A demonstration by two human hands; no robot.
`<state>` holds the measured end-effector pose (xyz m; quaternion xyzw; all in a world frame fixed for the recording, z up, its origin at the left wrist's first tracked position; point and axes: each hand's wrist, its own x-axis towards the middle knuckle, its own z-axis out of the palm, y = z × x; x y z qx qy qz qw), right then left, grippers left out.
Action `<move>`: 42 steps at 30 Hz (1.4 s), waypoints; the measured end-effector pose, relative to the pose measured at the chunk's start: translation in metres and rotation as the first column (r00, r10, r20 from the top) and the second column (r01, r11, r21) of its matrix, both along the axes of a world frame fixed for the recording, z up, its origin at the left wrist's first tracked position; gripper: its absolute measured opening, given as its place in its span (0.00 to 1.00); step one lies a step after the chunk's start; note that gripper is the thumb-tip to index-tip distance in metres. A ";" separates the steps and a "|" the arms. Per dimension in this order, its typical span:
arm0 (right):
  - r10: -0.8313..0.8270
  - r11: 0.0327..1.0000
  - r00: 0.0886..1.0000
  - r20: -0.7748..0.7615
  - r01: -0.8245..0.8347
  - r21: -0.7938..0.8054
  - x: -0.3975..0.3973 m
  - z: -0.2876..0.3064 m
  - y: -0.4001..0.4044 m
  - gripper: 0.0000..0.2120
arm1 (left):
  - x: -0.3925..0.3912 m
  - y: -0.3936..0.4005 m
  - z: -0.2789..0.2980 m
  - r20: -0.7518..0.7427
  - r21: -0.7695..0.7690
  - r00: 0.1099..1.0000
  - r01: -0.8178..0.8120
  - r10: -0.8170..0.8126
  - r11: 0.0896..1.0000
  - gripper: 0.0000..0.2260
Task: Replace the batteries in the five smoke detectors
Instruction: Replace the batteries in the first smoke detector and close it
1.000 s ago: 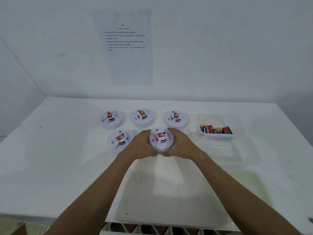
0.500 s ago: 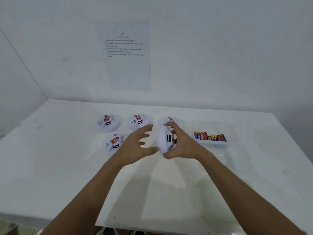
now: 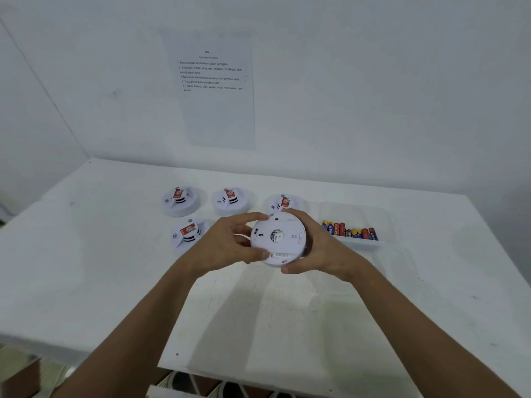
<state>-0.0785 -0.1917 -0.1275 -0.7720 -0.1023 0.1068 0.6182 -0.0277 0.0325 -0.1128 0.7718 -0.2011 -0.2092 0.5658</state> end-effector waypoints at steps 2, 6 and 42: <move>0.005 0.998 1.000 0.019 -0.004 -0.063 0.000 0.000 -0.001 0.45 | 0.000 0.000 0.002 0.022 0.014 1.000 -0.006 0.005 1.000 0.29; 0.018 0.993 1.000 0.018 -0.016 -0.115 -0.001 0.002 0.002 0.49 | 0.000 0.000 0.006 0.063 0.055 0.998 0.025 -0.029 0.998 0.27; -0.072 0.970 0.989 0.132 0.101 -0.222 0.024 -0.004 0.015 0.43 | 0.036 0.006 0.004 0.462 0.372 0.857 0.045 -0.227 0.927 0.31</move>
